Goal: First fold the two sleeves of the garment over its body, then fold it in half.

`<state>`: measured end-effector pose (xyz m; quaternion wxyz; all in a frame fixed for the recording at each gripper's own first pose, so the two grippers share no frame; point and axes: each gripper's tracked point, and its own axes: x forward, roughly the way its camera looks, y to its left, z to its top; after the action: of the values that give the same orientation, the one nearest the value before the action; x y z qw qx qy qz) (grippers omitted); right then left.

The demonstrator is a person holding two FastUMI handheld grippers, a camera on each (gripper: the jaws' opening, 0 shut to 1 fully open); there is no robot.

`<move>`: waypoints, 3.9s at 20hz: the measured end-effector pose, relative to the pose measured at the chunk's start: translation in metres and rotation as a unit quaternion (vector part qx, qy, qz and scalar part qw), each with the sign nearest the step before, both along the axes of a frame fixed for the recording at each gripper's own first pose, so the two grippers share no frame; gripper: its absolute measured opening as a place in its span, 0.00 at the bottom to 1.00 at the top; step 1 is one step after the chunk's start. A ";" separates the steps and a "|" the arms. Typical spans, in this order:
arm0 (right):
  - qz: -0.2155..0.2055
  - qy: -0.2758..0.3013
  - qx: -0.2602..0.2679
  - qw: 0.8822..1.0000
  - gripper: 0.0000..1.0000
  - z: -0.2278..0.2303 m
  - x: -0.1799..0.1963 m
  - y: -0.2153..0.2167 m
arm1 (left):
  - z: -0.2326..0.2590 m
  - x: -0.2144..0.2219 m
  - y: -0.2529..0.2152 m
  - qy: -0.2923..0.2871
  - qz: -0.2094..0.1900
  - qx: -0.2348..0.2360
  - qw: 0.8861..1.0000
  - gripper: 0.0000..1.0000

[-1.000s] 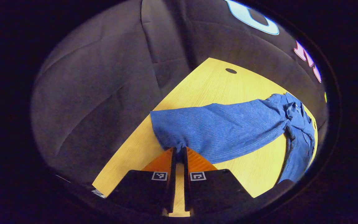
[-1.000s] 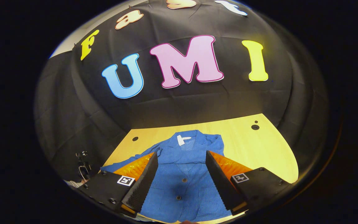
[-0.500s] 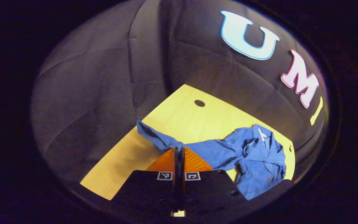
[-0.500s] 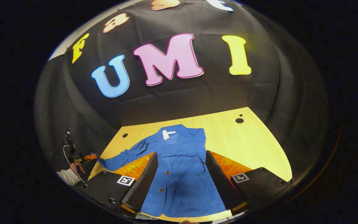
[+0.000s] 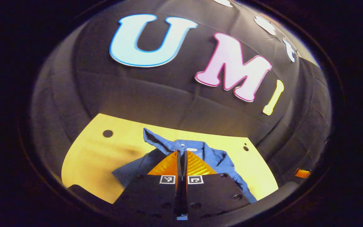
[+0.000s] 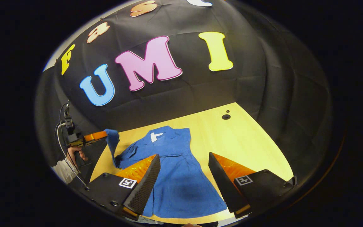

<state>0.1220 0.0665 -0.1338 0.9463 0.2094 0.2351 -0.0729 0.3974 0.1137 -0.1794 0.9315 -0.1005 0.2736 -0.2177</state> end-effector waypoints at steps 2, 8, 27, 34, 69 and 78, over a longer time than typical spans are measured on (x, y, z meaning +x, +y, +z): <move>-0.016 0.004 0.004 1.000 0.98 -0.006 -0.009 -0.018 | -0.005 0.004 -0.057 0.007 -0.046 0.007 0.999 0.00; -0.037 0.024 0.008 0.999 0.97 -0.027 -0.027 -0.053 | -0.062 0.011 -0.176 0.049 -0.132 0.067 0.988 0.00; 0.021 0.105 0.004 0.994 0.98 -0.111 -0.043 -0.015 | -0.111 -0.111 -0.051 0.167 -0.085 0.100 0.977 0.84; 0.046 0.183 -0.008 0.982 0.98 -0.167 -0.055 0.004 | -0.185 -0.283 0.090 0.285 0.023 0.161 0.945 0.84; 0.078 0.379 0.018 0.922 0.10 -0.272 -0.135 0.067 | -0.220 -0.364 0.083 0.459 0.073 0.019 0.885 0.00; 0.065 0.253 0.006 0.965 0.10 -0.129 -0.065 0.070 | -0.087 -0.288 0.087 0.309 -0.012 -0.005 0.951 0.00</move>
<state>0.0570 0.1365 -0.2628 0.8576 0.1738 0.4803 -0.0607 0.1097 0.2012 -0.2665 0.7981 -0.1644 0.5480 -0.1890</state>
